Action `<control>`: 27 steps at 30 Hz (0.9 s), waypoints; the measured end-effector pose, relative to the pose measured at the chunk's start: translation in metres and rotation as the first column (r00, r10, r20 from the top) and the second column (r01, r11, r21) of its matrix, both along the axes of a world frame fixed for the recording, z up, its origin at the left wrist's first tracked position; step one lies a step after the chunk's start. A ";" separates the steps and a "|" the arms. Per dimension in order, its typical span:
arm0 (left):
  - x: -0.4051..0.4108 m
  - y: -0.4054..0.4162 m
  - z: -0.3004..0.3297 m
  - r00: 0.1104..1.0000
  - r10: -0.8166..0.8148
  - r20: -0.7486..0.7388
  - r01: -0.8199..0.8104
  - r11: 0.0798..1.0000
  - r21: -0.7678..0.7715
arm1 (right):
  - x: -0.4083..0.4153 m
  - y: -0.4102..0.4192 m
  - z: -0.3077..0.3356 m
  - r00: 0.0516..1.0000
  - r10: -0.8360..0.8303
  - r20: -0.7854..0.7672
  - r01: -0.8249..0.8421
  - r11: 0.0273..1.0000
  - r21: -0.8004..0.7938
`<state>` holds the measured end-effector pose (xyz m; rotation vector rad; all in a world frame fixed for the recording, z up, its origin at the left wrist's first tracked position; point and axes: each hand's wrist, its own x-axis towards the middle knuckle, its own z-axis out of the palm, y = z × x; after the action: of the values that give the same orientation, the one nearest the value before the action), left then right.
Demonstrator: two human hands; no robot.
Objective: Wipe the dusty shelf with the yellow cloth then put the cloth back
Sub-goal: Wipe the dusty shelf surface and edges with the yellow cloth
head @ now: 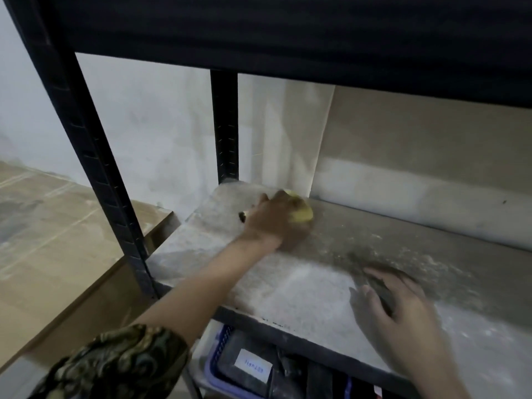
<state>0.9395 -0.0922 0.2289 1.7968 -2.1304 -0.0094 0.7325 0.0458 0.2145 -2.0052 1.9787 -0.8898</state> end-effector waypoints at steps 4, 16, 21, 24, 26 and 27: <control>0.055 -0.045 0.021 0.985 0.171 -0.023 -0.172 0.976 -0.132 | 0.001 0.001 -0.002 0.995 -0.078 -0.057 0.081 0.995 0.052; 0.037 -0.063 -0.009 0.981 0.102 0.166 -0.101 0.995 -0.012 | 0.001 0.005 0.005 0.982 -0.083 -0.168 0.109 0.983 0.150; -0.020 -0.002 -0.005 0.920 -0.374 0.120 0.363 0.926 0.102 | -0.035 0.014 0.007 0.962 -0.163 -0.219 0.180 0.982 0.062; -0.020 0.008 0.010 0.941 -0.323 0.100 0.316 0.945 0.082 | -0.064 0.021 0.011 0.949 -0.216 -0.230 0.243 0.965 0.100; -0.010 -0.012 0.020 0.991 -0.115 0.073 0.114 0.993 0.007 | -0.081 0.023 0.006 0.935 -0.212 -0.286 0.258 0.957 0.133; -0.005 -0.024 0.021 0.999 -0.026 0.020 0.026 1.000 -0.006 | -0.087 0.023 0.002 0.931 -0.203 -0.303 0.255 0.957 0.141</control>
<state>0.9344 -0.1162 0.2495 1.7722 -2.1652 0.0089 0.6459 0.0693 0.2169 -1.9175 2.3935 -0.4572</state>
